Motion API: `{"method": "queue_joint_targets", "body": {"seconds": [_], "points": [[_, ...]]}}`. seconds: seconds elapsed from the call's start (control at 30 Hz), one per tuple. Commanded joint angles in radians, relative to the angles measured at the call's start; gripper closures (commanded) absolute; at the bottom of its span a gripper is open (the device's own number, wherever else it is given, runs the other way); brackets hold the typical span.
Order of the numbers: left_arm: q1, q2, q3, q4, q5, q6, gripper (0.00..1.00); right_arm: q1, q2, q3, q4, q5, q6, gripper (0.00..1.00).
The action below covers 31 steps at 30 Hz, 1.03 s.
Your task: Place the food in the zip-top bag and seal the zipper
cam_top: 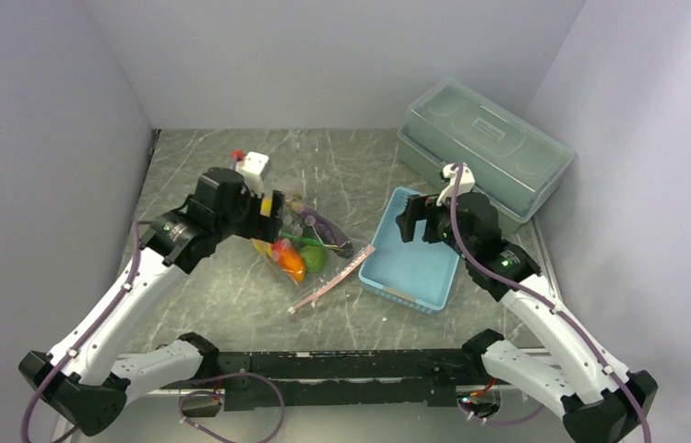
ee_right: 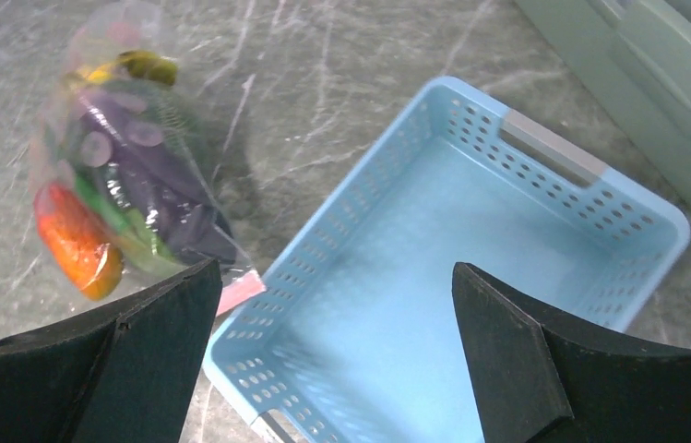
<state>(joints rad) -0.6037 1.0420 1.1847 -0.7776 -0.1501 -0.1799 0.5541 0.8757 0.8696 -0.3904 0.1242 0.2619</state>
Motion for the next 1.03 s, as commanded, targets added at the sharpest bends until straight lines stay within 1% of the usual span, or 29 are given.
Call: {"method": "queue_joint_targets", "body": {"seconds": [0.0, 0.13, 0.27, 0.5, 0.73, 1.0], "points": [[0.125, -0.044, -0.021, 0.025, 0.098, -0.042, 0.00, -0.123, -0.060, -0.042, 0.027, -0.081, 0.076, 0.00], [0.185, -0.084, -0.054, 0.052, 0.062, -0.070, 0.00, -0.190, -0.133, -0.097, 0.053, -0.054, 0.107, 0.00], [0.211, -0.143, -0.093, 0.098, 0.041, -0.080, 0.00, -0.194, -0.205, -0.153, 0.106, -0.054, 0.075, 0.00], [0.211, -0.262, -0.156, 0.150, 0.045, -0.049, 0.00, -0.194, -0.286, -0.207, 0.171, -0.048, 0.043, 0.00], [0.211, -0.375, -0.216, 0.180, 0.008, -0.046, 0.00, -0.194, -0.366, -0.247, 0.219, -0.064, 0.029, 0.00], [0.212, -0.428, -0.241, 0.205, 0.042, -0.030, 0.00, -0.192, -0.419, -0.265, 0.229, -0.066, 0.028, 0.00]]}}
